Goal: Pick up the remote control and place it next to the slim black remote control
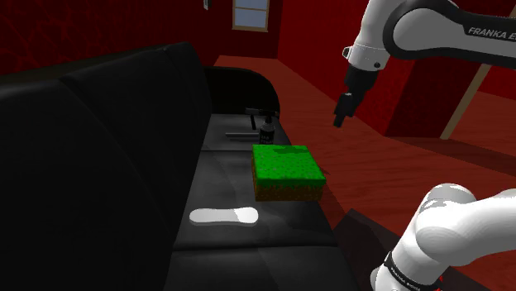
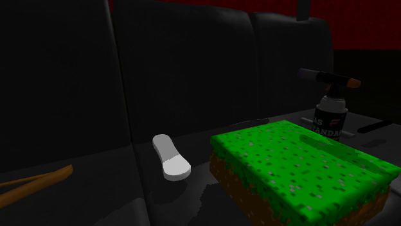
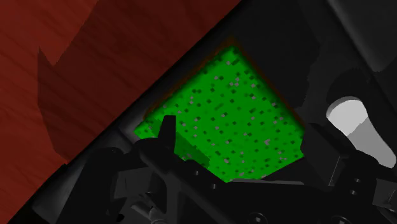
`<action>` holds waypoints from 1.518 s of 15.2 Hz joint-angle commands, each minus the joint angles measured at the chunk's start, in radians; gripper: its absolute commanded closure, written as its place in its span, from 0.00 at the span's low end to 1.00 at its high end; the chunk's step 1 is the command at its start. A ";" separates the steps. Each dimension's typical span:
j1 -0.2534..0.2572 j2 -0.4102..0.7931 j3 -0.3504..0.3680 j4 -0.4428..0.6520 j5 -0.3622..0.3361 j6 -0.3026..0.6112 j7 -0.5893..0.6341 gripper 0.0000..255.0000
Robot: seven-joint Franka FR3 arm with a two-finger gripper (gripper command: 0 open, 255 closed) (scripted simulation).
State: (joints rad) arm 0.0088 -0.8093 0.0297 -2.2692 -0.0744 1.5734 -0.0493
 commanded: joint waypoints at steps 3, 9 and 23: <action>0.020 0.041 0.012 -0.015 0.011 0.050 -0.011 0.00; 0.078 0.179 0.052 -0.038 0.040 0.196 -0.045 0.00; 0.194 0.559 0.164 0.022 0.069 0.481 -0.120 0.00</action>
State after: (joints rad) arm 0.1934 -0.2868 0.1799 -2.2672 -0.0051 2.0399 -0.1708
